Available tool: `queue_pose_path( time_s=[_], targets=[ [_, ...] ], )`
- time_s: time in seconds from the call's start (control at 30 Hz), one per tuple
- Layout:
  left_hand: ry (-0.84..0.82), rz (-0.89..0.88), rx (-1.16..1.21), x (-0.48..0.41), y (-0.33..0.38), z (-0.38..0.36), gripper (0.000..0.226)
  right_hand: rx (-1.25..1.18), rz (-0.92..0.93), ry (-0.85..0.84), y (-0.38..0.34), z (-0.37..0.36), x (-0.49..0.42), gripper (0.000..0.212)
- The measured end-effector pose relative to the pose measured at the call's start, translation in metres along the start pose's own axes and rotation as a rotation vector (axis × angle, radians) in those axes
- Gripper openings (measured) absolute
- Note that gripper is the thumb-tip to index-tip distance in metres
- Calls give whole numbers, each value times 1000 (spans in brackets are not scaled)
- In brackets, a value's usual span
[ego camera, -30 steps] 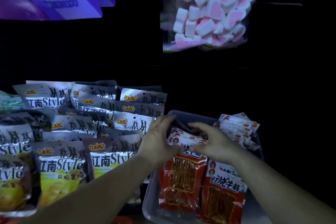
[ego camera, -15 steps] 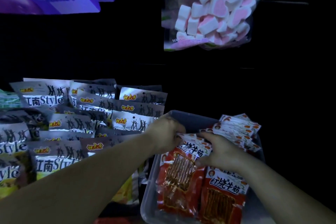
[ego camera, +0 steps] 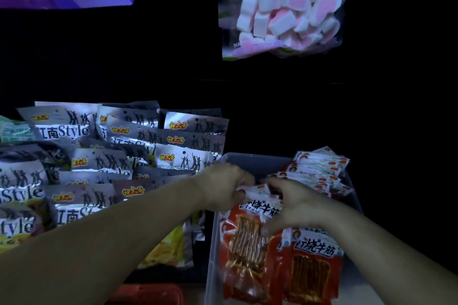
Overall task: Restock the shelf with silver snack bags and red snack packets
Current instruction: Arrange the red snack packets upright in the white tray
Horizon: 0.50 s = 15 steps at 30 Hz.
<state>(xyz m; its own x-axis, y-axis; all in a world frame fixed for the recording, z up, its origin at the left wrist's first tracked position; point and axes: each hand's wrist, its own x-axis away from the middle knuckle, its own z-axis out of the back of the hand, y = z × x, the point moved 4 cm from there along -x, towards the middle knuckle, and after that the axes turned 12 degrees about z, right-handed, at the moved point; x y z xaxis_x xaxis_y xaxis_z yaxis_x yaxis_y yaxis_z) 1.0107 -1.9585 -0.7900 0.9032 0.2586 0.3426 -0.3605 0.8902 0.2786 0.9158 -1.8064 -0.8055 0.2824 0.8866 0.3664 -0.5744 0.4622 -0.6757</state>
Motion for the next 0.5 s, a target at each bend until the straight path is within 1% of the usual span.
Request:
queue_pose_path(
  time_s=[0.03, 0.07, 0.13, 0.17, 0.2, 0.23, 0.27, 0.3, 0.33, 0.37, 0.4, 0.43, 0.47, 0.5],
  targets=[
    [28, 28, 31, -3, -2, 1, 3, 63, 6, 64, -2, -1, 1, 128],
    [85, 52, 45, -7, -5, 2, 12, 133, 15, 167, -3, -1, 1, 134],
    [246, 66, 22, -14, -12, 1, 60, 315, 54, 384, -5, -2, 6, 140],
    [312, 71, 32, -12, -14, 2, 81, 431, 82, 480, -4, -4, 9, 140],
    [370, 74, 56, -9, -15, 2, 94, 544, 117, 563, -3, -6, 13, 136],
    [433, 79, 83, -2, -16, 4, 100, 634, 153, 632, -5, -8, 17, 129],
    [503, 69, 99, 5, -17, 3, 98, 692, 187, 688, -6, -10, 22, 118],
    [562, 55, 101, 13, -18, 4, 92, 724, 200, 709, -8, -14, 25, 101],
    [593, 47, 104, 20, -19, 1, 84, 729, 170, 675, -9, -18, 29, 83],
    [580, 55, 101, 28, -19, -5, 76, 713, 102, 606, -9, -23, 32, 66],
    [542, 57, 87, 35, -18, -15, 72, 660, 0, 513, -7, -29, 35, 55],
    [496, 47, 65, 42, -14, -27, 72, 587, -95, 421, -4, -35, 38, 52],
    [454, 30, 35, 46, -11, -39, 74, 515, -147, 361, -1, -42, 42, 54],
    [415, 24, 3, 50, -6, -48, 76, 446, -161, 335, 2, -48, 44, 54]
  ],
)
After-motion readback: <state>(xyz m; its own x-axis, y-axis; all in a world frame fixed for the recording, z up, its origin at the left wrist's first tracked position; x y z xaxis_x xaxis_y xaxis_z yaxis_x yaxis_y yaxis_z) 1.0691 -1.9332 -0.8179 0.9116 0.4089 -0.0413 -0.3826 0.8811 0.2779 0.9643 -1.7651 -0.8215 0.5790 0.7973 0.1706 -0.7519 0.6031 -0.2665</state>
